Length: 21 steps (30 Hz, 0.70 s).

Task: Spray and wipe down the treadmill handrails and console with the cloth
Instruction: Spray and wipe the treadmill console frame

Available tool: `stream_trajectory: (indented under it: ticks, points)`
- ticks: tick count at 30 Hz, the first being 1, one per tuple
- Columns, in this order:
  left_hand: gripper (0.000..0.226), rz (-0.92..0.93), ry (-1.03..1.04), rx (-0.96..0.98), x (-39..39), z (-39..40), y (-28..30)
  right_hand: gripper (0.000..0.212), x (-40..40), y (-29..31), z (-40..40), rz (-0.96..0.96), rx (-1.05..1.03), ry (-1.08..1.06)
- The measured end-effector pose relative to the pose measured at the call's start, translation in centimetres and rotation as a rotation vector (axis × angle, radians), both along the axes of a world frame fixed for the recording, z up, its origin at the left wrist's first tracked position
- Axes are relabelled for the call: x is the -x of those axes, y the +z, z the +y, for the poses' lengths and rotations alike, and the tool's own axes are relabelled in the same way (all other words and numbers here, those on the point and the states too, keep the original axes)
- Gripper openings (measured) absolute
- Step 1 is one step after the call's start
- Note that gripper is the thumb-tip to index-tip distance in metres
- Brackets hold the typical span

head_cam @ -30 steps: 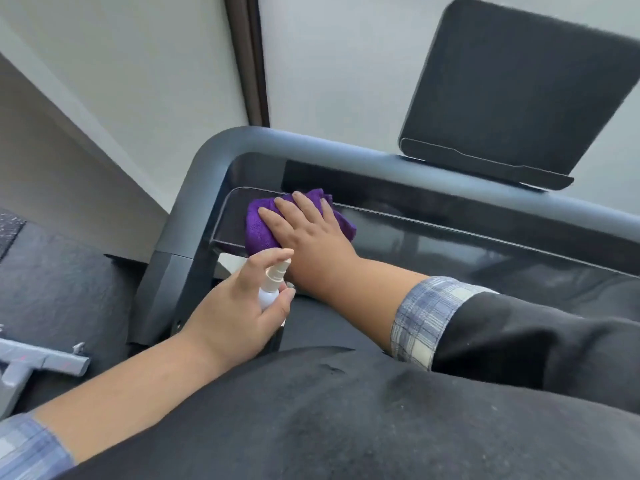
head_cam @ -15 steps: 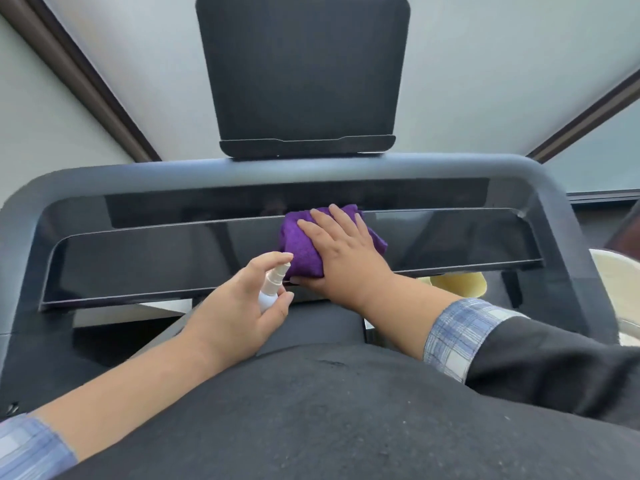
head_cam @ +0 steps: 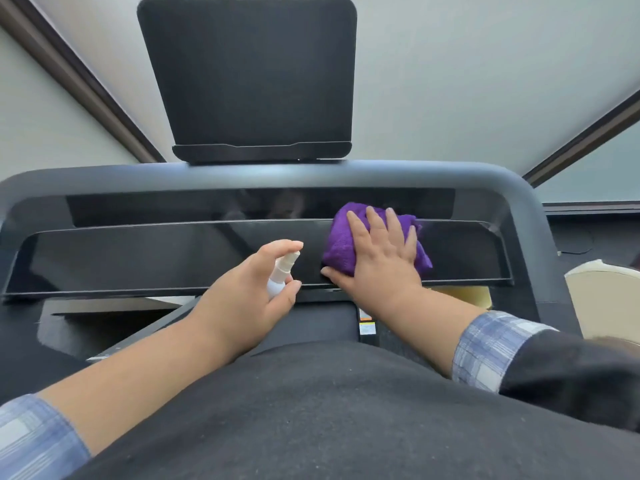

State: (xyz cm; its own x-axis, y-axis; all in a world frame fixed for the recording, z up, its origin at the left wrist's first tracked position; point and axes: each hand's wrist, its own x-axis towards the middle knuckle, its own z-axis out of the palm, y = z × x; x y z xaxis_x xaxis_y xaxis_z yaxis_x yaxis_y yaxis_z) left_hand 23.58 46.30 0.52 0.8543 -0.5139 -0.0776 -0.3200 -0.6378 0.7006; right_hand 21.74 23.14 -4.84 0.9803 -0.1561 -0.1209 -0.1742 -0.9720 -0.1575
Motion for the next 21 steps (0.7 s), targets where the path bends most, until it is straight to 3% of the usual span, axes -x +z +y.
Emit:
stream_trajectory:
  ticks: [3, 7, 15, 21]
  points:
    - [0.053, -0.005, 0.009, 0.002, 0.5, -1.7, 0.4, 0.100, -1.6, 0.2, 2.5, 0.048, -0.019, 0.157]
    - [0.053, 0.013, -0.023, -0.023, 1.4, -4.1, 0.3, 0.098, -0.9, 0.4, -0.5, 0.044, -0.038, 0.252]
    - [0.053, 0.073, -0.084, -0.026, 2.0, -8.1, 0.1, 0.091, 5.4, 0.4, -13.8, -0.020, 0.012, -0.061]
    - [0.052, 0.033, -0.023, -0.006, 2.1, -7.4, 0.3, 0.093, 4.5, 0.4, -11.8, 0.005, 0.010, -0.096]
